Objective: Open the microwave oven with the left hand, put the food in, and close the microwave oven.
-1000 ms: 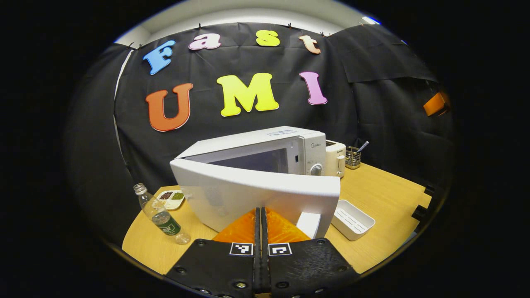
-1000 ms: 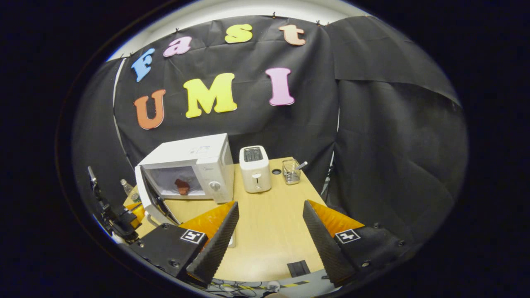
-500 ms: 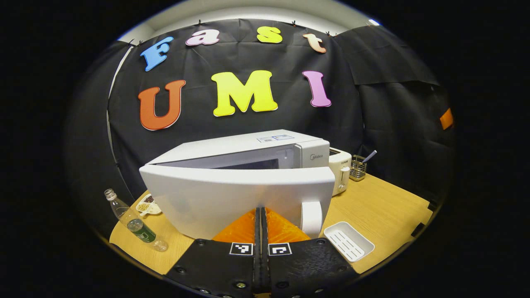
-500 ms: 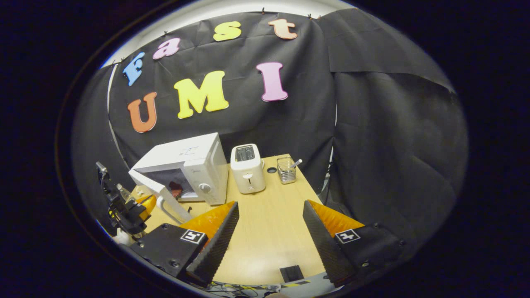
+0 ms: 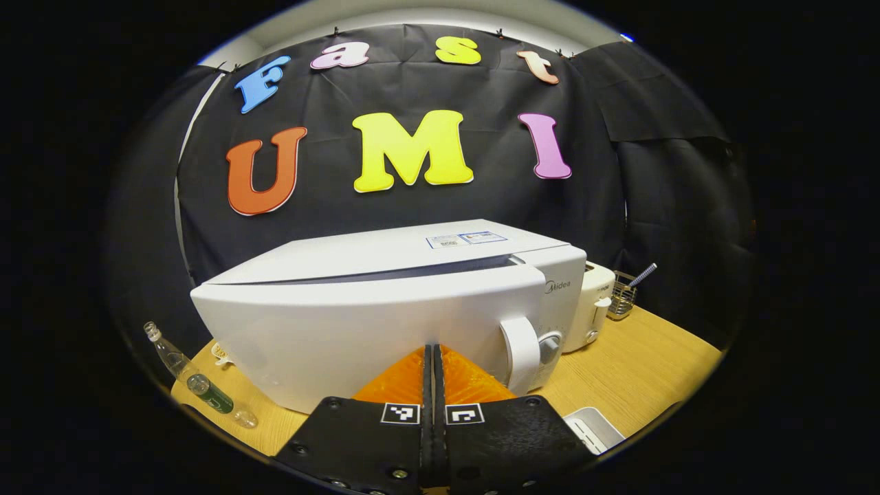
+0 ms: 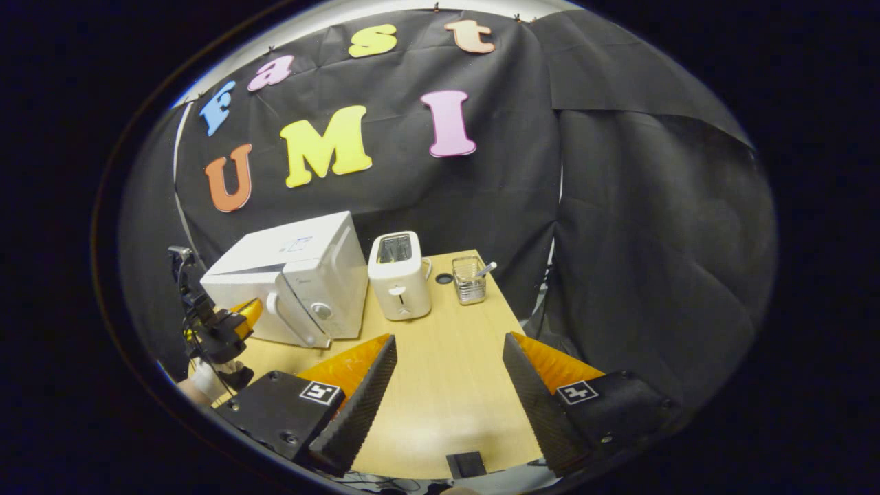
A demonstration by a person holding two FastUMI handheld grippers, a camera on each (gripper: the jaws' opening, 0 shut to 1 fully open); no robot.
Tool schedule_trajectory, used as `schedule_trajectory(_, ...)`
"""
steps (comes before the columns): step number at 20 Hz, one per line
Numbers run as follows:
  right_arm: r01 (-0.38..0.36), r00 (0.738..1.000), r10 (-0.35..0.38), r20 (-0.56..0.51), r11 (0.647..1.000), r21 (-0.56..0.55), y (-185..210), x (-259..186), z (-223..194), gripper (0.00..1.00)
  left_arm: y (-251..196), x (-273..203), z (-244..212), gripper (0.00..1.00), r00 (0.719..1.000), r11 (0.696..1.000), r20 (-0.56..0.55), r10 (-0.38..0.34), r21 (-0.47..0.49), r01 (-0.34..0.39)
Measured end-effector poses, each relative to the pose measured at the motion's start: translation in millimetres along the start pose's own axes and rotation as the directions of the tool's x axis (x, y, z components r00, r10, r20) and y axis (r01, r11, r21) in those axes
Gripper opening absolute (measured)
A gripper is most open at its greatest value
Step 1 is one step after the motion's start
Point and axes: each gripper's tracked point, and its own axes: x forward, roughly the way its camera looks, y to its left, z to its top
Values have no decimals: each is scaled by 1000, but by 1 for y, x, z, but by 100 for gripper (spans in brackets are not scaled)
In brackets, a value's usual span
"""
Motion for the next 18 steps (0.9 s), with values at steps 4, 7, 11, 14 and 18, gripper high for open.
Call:
schedule_trajectory(4, -11, 1000, 11, -10, 1000, 1, 0, 12, -1, 99, 0, 7, 0, 0, 1000, 1000, 1, 19, -3, -19)
schedule_trajectory(7, -18, 1000, 18, -14, 1000, 5, 2, 21, 1, 99, 0, 9, 0, 0, 1000, 1000, 7, 20, 10, -20)
schedule_trajectory(11, -21, 1000, 21, -19, 1000, 17, 4, 24, 0, 99, -1, 17, -1, 0, 1000, 1000, -20, 18, -3, -18)
schedule_trajectory(14, -22, 999, 23, -24, 1000, 15, 7, 21, -3, 99, -1, 17, -2, 0, 999, 1000, -23, 27, -5, -27)
schedule_trajectory(18, -14, 1000, 14, -16, 1000, 12, 7, 16, -2, 99, 2, 11, 0, 0, 999, 999, -19, 37, 1, -37)
